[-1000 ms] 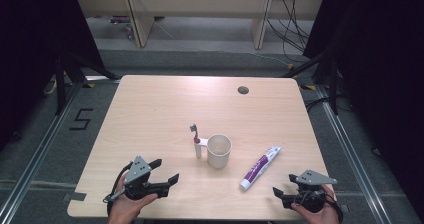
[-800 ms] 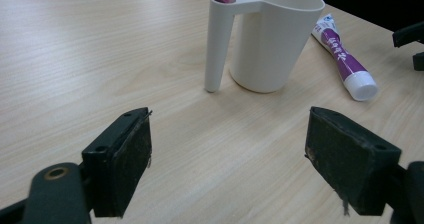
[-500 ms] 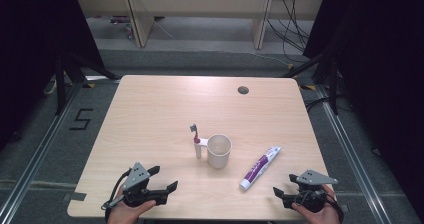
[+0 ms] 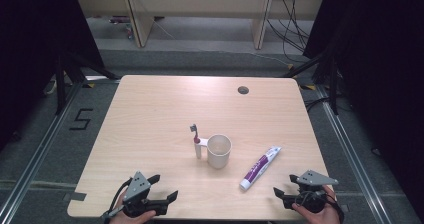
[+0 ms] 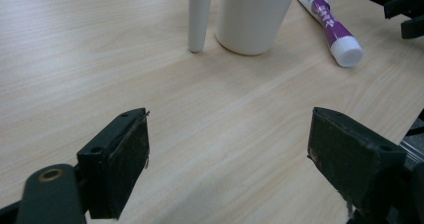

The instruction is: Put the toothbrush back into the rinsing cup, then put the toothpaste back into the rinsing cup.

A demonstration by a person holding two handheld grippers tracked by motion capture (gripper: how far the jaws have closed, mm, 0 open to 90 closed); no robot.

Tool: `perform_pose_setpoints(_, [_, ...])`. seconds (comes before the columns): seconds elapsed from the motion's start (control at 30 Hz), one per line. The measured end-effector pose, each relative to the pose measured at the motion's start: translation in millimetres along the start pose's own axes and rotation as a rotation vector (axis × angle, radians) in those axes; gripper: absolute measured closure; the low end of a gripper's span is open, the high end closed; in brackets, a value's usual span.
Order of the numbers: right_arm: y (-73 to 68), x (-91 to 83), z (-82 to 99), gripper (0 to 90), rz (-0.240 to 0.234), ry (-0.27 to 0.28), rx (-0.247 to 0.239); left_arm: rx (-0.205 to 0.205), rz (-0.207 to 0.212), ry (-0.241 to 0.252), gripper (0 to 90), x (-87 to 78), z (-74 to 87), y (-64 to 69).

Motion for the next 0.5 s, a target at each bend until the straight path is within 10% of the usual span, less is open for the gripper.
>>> perform_pose_setpoints(0.5, [-1.7,-1.8,-1.1,25.0,-0.021,0.021,0.021,0.067,-0.046,-0.053,16.5,-1.3,10.5,6.9])
Point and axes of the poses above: each handheld gripper's, and its own axes: x roughly forward along the jaws, z roughly out of its underside, y roughly to its right, the point moved 3 cm from there along x, roughly forward along the jaws, and after that the axes turned 13 degrees about z, right-handed, at the moved point
